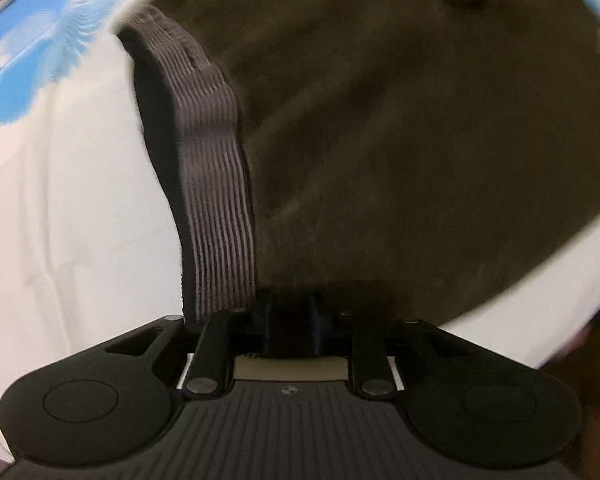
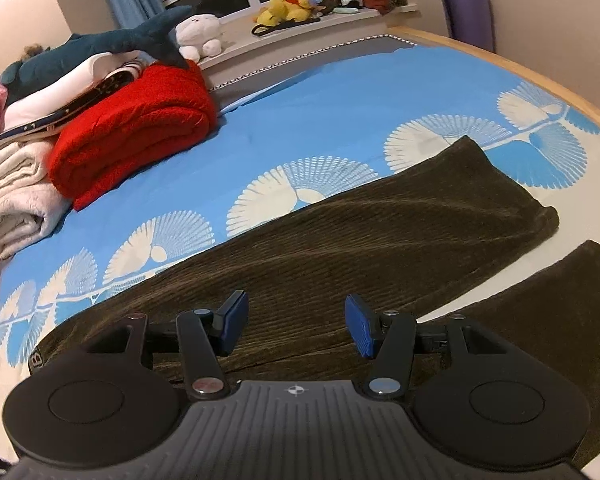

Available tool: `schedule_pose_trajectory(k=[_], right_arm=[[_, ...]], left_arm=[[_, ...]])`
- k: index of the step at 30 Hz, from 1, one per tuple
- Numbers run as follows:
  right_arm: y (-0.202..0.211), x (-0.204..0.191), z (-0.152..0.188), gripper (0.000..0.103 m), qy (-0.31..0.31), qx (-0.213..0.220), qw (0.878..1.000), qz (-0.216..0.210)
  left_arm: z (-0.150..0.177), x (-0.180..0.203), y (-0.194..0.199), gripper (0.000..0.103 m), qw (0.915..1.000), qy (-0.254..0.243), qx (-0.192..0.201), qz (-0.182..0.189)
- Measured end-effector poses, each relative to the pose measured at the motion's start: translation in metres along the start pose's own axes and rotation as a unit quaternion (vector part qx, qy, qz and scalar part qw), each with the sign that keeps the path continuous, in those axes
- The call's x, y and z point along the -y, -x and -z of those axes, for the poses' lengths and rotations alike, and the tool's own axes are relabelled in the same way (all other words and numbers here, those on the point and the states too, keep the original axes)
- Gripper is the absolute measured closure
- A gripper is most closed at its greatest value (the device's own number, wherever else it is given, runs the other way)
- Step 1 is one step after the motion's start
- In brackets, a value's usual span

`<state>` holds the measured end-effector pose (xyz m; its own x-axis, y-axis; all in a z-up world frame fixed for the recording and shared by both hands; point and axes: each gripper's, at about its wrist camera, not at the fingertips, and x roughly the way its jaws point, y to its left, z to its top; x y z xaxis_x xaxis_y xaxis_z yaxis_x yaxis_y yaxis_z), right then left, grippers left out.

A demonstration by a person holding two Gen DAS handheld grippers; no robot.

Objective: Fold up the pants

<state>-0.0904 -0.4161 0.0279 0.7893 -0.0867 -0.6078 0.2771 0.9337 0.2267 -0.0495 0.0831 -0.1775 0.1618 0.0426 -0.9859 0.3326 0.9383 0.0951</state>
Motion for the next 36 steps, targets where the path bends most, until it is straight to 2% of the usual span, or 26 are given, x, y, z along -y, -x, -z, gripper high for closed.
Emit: schedule_pose_trajectory(k=[1, 3, 5, 6, 7, 8, 10, 11, 12, 14, 16, 19, 21, 23, 24, 25, 26, 27, 28, 31, 34, 36], right_arm=[[0.000, -0.001, 0.000, 0.047, 0.003, 0.001, 1.000, 0.000], [0.001, -0.003, 0.000, 0.047, 0.010, 0.003, 1.000, 0.000], [0.000, -0.004, -0.001, 0.047, 0.017, 0.003, 1.000, -0.002], [0.000, -0.005, -0.001, 0.047, 0.020, 0.003, 1.000, -0.002], [0.000, -0.005, -0.001, 0.047, 0.023, 0.004, 1.000, -0.003], [-0.001, -0.005, -0.001, 0.047, 0.025, 0.004, 1.000, -0.004], [-0.002, -0.006, -0.002, 0.047, 0.030, 0.004, 1.000, -0.004], [-0.003, -0.005, -0.002, 0.047, 0.031, 0.003, 1.000, -0.003], [-0.004, -0.005, -0.003, 0.047, 0.029, 0.002, 1.000, -0.001], [-0.006, -0.004, -0.005, 0.047, 0.024, 0.000, 1.000, 0.000], [-0.007, -0.003, -0.006, 0.047, 0.021, -0.002, 1.000, 0.001], [-0.011, -0.004, -0.007, 0.047, 0.028, -0.002, 1.000, 0.010], [-0.012, -0.004, -0.007, 0.048, 0.035, 0.003, 0.999, 0.018], [-0.013, -0.004, -0.008, 0.049, 0.044, 0.010, 0.999, 0.025], [-0.013, -0.004, -0.009, 0.057, 0.048, 0.014, 0.998, 0.029], [-0.013, -0.003, -0.010, 0.070, 0.048, 0.017, 0.998, 0.029], [-0.014, -0.002, -0.012, 0.076, 0.046, 0.018, 0.998, 0.027], [-0.014, -0.001, -0.014, 0.084, 0.041, 0.020, 0.999, 0.023], [-0.014, 0.000, -0.015, 0.088, 0.037, 0.022, 0.999, 0.021], [-0.013, 0.002, -0.020, 0.090, 0.024, 0.031, 0.999, 0.019], [-0.017, 0.003, -0.024, 0.090, 0.017, 0.026, 0.999, 0.007], [-0.022, 0.004, -0.024, 0.090, 0.016, 0.018, 1.000, 0.002]], left_arm=[[0.000, 0.005, 0.004, 0.082, 0.9999, -0.016, 0.001, -0.004], [-0.005, 0.001, 0.015, 0.082, 0.9997, 0.017, 0.015, 0.008], [-0.008, -0.003, 0.033, 0.078, 0.9964, 0.034, 0.069, 0.034], [-0.008, -0.004, 0.034, 0.077, 0.9948, 0.045, 0.076, 0.050], [-0.010, -0.005, 0.029, 0.076, 0.9948, 0.055, 0.064, 0.058], [-0.010, -0.003, 0.018, 0.076, 0.9970, 0.051, 0.037, 0.045], [-0.008, 0.010, 0.002, 0.076, 0.9998, 0.010, -0.001, 0.017], [-0.010, 0.013, 0.004, 0.076, 0.9999, 0.001, 0.002, 0.013], [-0.015, 0.012, 0.008, 0.076, 0.9998, 0.012, 0.010, 0.014], [-0.022, 0.008, 0.026, 0.071, 0.9970, 0.047, 0.054, 0.028], [-0.029, 0.003, 0.042, 0.066, 0.9906, 0.081, 0.098, 0.051], [-0.043, -0.008, 0.059, 0.066, 0.9801, 0.125, 0.146, 0.050], [-0.059, -0.019, 0.069, 0.075, 0.9706, 0.157, 0.181, 0.025], [-0.070, -0.034, 0.078, 0.101, 0.9575, 0.195, 0.212, 0.018], [-0.072, -0.040, 0.082, 0.102, 0.9497, 0.215, 0.227, 0.021], [-0.072, -0.047, 0.086, 0.102, 0.9418, 0.235, 0.240, 0.024], [-0.076, -0.056, 0.085, 0.102, 0.9355, 0.252, 0.246, 0.029], [-0.083, -0.060, 0.086, 0.102, 0.9315, 0.267, 0.245, 0.035], [-0.088, -0.063, 0.087, 0.102, 0.9297, 0.276, 0.241, 0.039], [-0.118, -0.079, 0.086, 0.102, 0.9199, 0.304, 0.242, 0.054], [-0.158, -0.097, 0.083, 0.101, 0.9039, 0.334, 0.260, 0.064], [-0.170, -0.103, 0.074, 0.101, 0.8962, 0.342, 0.279, 0.041]])
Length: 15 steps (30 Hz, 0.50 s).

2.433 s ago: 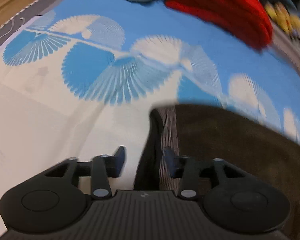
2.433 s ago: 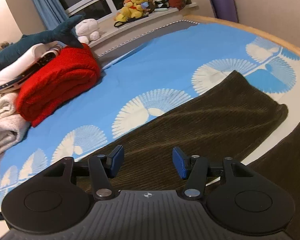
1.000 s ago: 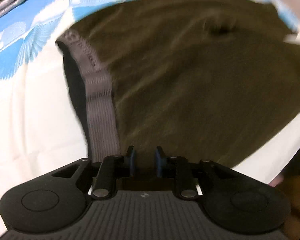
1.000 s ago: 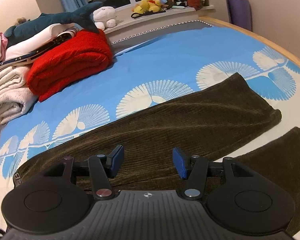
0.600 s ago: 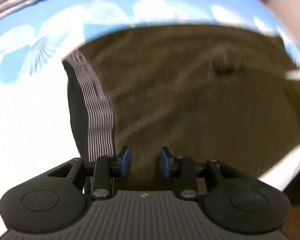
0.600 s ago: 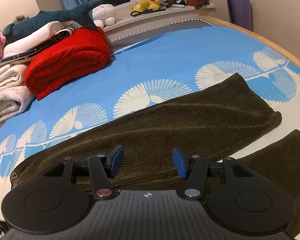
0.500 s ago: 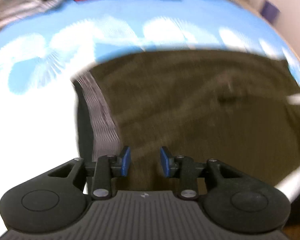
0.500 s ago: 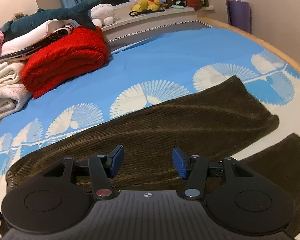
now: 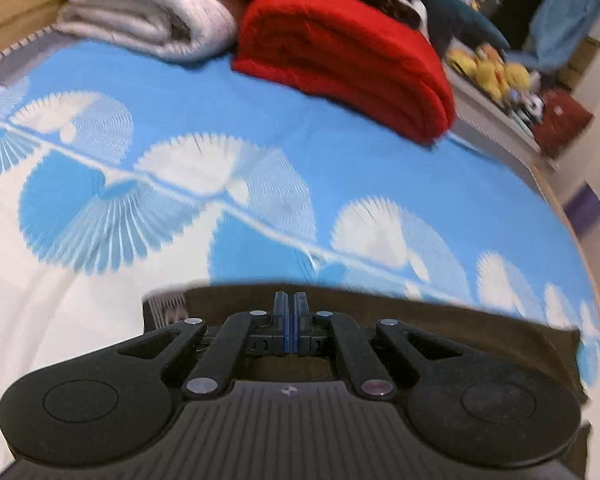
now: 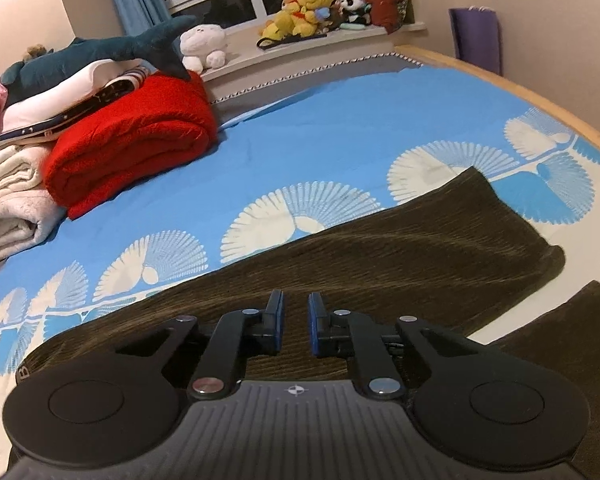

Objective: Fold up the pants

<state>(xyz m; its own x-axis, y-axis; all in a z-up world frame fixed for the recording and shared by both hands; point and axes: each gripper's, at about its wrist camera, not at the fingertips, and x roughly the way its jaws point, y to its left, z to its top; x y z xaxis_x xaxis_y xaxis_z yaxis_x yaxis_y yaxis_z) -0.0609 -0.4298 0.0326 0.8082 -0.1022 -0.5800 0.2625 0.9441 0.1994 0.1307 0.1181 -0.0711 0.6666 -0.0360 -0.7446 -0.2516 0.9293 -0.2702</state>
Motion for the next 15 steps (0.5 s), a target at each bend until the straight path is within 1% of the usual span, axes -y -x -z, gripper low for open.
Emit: schedule_pose_trajectory(k=[1, 2, 4, 6, 7, 8, 10, 12, 13, 14, 15], right_arm=[[-0.002, 0.000, -0.001, 0.090, -0.002, -0.004, 1.000, -0.001], [-0.003, 0.001, -0.001, 0.090, -0.006, -0.007, 1.000, -0.004], [-0.006, 0.003, -0.003, 0.090, -0.014, -0.010, 1.000, -0.011], [-0.009, 0.003, -0.006, 0.089, -0.012, -0.012, 1.000, -0.016], [-0.010, 0.004, -0.008, 0.089, -0.009, -0.012, 1.000, -0.017], [-0.011, 0.004, -0.009, 0.089, -0.005, -0.011, 1.000, -0.017], [-0.015, 0.007, -0.012, 0.089, -0.005, -0.011, 1.000, -0.013], [-0.020, 0.012, -0.013, 0.089, -0.013, -0.019, 1.000, -0.010], [-0.023, 0.014, -0.013, 0.089, -0.016, -0.023, 1.000, -0.009], [-0.026, 0.016, -0.014, 0.089, -0.018, -0.027, 0.999, -0.009], [-0.028, 0.017, -0.014, 0.089, -0.018, -0.030, 0.999, -0.008]], left_arm=[[-0.004, 0.001, -0.011, 0.101, 0.9999, -0.006, 0.007, -0.008], [-0.002, 0.001, -0.022, 0.101, 0.9998, -0.013, 0.005, -0.013], [0.000, 0.003, -0.049, 0.101, 0.9994, -0.027, -0.013, -0.016], [0.002, 0.006, -0.064, 0.099, 0.9982, -0.054, 0.002, -0.028], [0.004, 0.006, -0.068, 0.093, 0.9970, -0.067, 0.010, -0.036], [0.006, 0.007, -0.075, 0.081, 0.9957, -0.078, 0.016, -0.046], [0.009, 0.006, -0.091, 0.068, 0.9940, -0.090, 0.020, -0.060], [0.010, 0.006, -0.109, 0.065, 0.9932, -0.096, 0.011, -0.066], [0.009, 0.006, -0.116, 0.058, 0.9930, -0.097, 0.010, -0.065], [0.009, 0.007, -0.120, 0.046, 0.9929, -0.100, 0.010, -0.063], [0.009, 0.008, -0.124, 0.040, 0.9928, -0.103, 0.009, -0.060]])
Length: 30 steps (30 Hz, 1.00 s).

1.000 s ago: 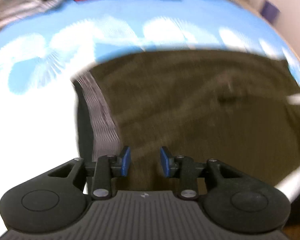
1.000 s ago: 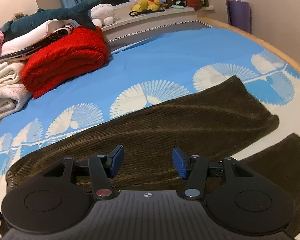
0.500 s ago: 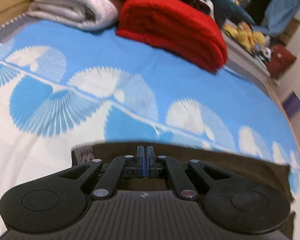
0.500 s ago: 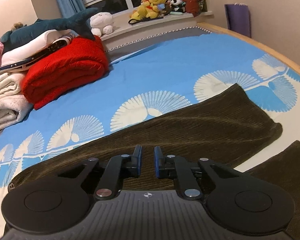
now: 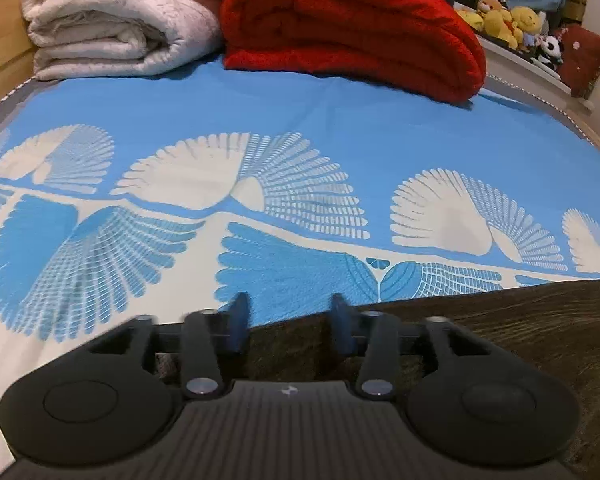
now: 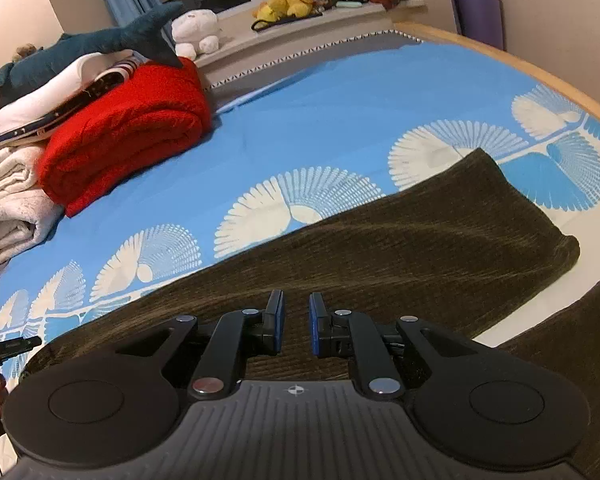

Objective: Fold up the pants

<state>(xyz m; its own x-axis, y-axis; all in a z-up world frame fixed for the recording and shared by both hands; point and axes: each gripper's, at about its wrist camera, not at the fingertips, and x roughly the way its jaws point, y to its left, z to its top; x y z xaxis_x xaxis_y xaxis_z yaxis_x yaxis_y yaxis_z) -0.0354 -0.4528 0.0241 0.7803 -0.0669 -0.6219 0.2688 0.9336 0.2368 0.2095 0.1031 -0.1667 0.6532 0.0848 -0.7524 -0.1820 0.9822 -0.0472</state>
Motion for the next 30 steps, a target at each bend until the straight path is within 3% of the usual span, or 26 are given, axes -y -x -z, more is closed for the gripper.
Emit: schedule_pose_trajectory(k=[1, 2, 5, 6, 8, 11, 15, 18, 24, 27, 30], right_arm=[[-0.002, 0.001, -0.001, 0.089, 0.000, 0.000, 1.000, 0.002], [-0.003, 0.002, -0.001, 0.089, 0.001, -0.001, 1.000, 0.005], [-0.007, 0.006, -0.002, 0.089, -0.004, -0.006, 1.000, 0.008], [-0.008, 0.006, -0.002, 0.089, -0.004, -0.006, 1.000, 0.009], [-0.008, 0.006, -0.002, 0.089, -0.002, -0.007, 1.000, 0.011], [-0.007, 0.007, -0.001, 0.089, 0.002, -0.007, 1.000, 0.012], [-0.006, 0.010, 0.000, 0.089, 0.005, -0.007, 1.000, 0.021], [-0.005, 0.016, 0.001, 0.089, -0.003, -0.007, 0.999, 0.031], [-0.004, 0.025, 0.007, 0.089, -0.039, -0.018, 0.998, 0.036], [0.001, 0.022, 0.012, 0.089, -0.050, -0.019, 0.998, 0.031], [0.009, 0.016, 0.019, 0.089, -0.050, -0.021, 0.998, 0.023]], left_arm=[[-0.001, 0.002, -0.005, 0.030, 0.9999, -0.005, -0.007, 0.006], [-0.001, 0.004, -0.009, 0.027, 0.9996, -0.011, -0.020, 0.014], [0.006, 0.013, -0.022, 0.032, 0.9982, -0.051, -0.033, 0.001], [0.008, 0.015, -0.025, 0.036, 0.9975, -0.060, -0.036, 0.003], [0.011, 0.017, -0.030, 0.061, 0.9964, -0.068, -0.046, 0.018], [0.012, 0.022, -0.028, 0.082, 0.9939, -0.096, -0.054, 0.007], [0.007, 0.020, -0.009, 0.092, 0.9956, -0.080, -0.049, 0.009], [0.003, 0.026, 0.020, 0.094, 0.9962, -0.076, -0.040, 0.010], [0.019, 0.050, 0.113, 0.095, 0.9889, -0.142, -0.019, 0.042], [0.048, 0.056, 0.175, 0.097, 0.9827, -0.173, -0.009, 0.065], [0.095, 0.057, 0.221, 0.097, 0.9727, -0.200, -0.026, 0.114]])
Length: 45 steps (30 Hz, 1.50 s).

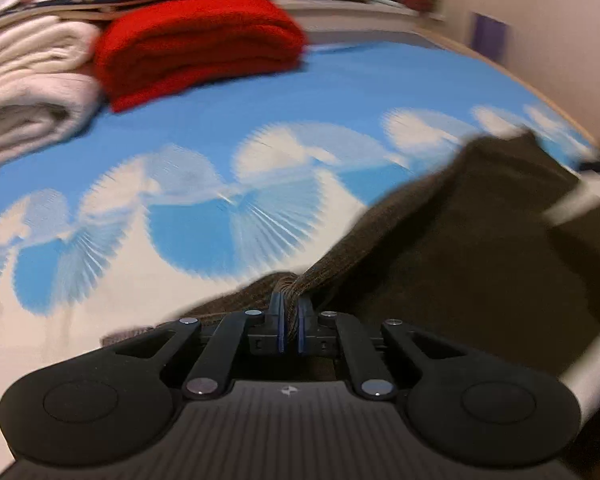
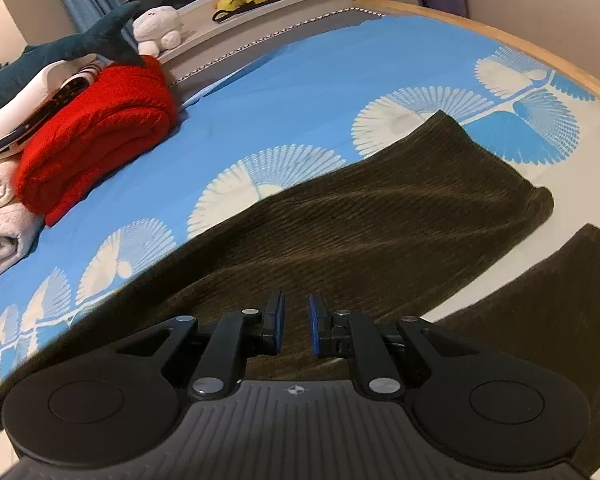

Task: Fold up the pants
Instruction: 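Lift the waistband with the left gripper while the right gripper grasps the leg hem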

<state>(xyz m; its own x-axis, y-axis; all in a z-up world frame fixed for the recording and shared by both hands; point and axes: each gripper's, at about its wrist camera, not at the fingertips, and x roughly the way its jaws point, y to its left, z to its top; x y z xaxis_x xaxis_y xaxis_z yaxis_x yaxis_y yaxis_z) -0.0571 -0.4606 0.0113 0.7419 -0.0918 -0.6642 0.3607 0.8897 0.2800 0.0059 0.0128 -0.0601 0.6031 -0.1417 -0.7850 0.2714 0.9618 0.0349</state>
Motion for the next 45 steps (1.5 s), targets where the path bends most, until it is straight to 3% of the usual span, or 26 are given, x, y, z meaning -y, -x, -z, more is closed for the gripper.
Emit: schedule_pose_trajectory(k=[2, 4, 5, 7, 9, 11, 13, 15, 17, 20, 23, 30, 34, 37, 41, 45], right_arm=[[0.005, -0.004, 0.006, 0.089, 0.006, -0.003, 1.000, -0.004], [0.008, -0.007, 0.011, 0.089, 0.011, -0.009, 1.000, -0.009], [0.009, -0.007, 0.013, 0.089, 0.011, -0.012, 1.000, -0.011], [0.010, -0.007, 0.016, 0.089, 0.008, -0.018, 1.000, -0.013], [0.010, -0.005, 0.020, 0.089, -0.001, -0.025, 1.000, -0.017], [0.010, -0.004, 0.020, 0.089, -0.010, -0.026, 0.999, -0.018], [0.010, -0.002, 0.019, 0.089, -0.019, -0.022, 0.999, -0.018], [0.009, 0.000, 0.017, 0.089, -0.030, -0.016, 0.999, -0.016], [0.007, 0.002, 0.015, 0.089, -0.042, -0.012, 0.999, -0.020], [0.004, 0.002, 0.012, 0.089, -0.048, -0.003, 0.999, -0.022], [-0.003, 0.004, 0.005, 0.089, -0.057, 0.004, 0.998, -0.030], [-0.049, 0.023, -0.021, 0.085, -0.123, 0.003, 0.991, -0.057], [-0.084, 0.031, -0.032, 0.070, -0.161, -0.004, 0.984, -0.078], [-0.114, 0.028, -0.040, 0.059, -0.159, -0.014, 0.984, -0.083], [-0.150, 0.015, -0.043, 0.057, -0.130, -0.031, 0.989, -0.063], [-0.178, 0.008, -0.043, 0.057, -0.126, -0.045, 0.989, -0.062]], left_arm=[[0.031, 0.014, 0.004, 0.099, 0.9985, -0.016, -0.033, 0.042], [0.053, 0.017, 0.002, 0.095, 0.9970, -0.020, -0.061, 0.044], [0.057, 0.011, 0.003, 0.094, 0.9973, -0.003, -0.066, 0.031], [0.061, -0.021, 0.009, 0.087, 0.9935, 0.090, -0.060, 0.035], [0.069, -0.058, 0.012, 0.075, 0.9766, 0.201, -0.061, 0.047], [0.083, -0.092, 0.004, 0.067, 0.9487, 0.300, -0.090, 0.041], [0.094, -0.113, -0.011, 0.067, 0.9236, 0.358, -0.135, 0.023], [0.097, -0.124, -0.023, 0.063, 0.9067, 0.392, -0.155, 0.022], [0.095, -0.127, -0.035, 0.041, 0.8972, 0.410, -0.161, 0.035], [0.090, -0.126, -0.047, 0.033, 0.8963, 0.409, -0.169, 0.023], [0.094, -0.125, -0.056, 0.033, 0.8872, 0.422, -0.184, 0.026], [0.087, -0.123, -0.085, 0.031, 0.8822, 0.418, -0.215, 0.023], [0.082, -0.123, -0.087, 0.036, 0.8853, 0.413, -0.212, 0.018], [0.079, -0.126, -0.087, 0.049, 0.8851, 0.414, -0.212, 0.008], [0.074, -0.128, -0.083, 0.063, 0.8945, 0.397, -0.205, -0.003], [0.069, -0.127, -0.079, 0.068, 0.9032, 0.382, -0.196, -0.010]])
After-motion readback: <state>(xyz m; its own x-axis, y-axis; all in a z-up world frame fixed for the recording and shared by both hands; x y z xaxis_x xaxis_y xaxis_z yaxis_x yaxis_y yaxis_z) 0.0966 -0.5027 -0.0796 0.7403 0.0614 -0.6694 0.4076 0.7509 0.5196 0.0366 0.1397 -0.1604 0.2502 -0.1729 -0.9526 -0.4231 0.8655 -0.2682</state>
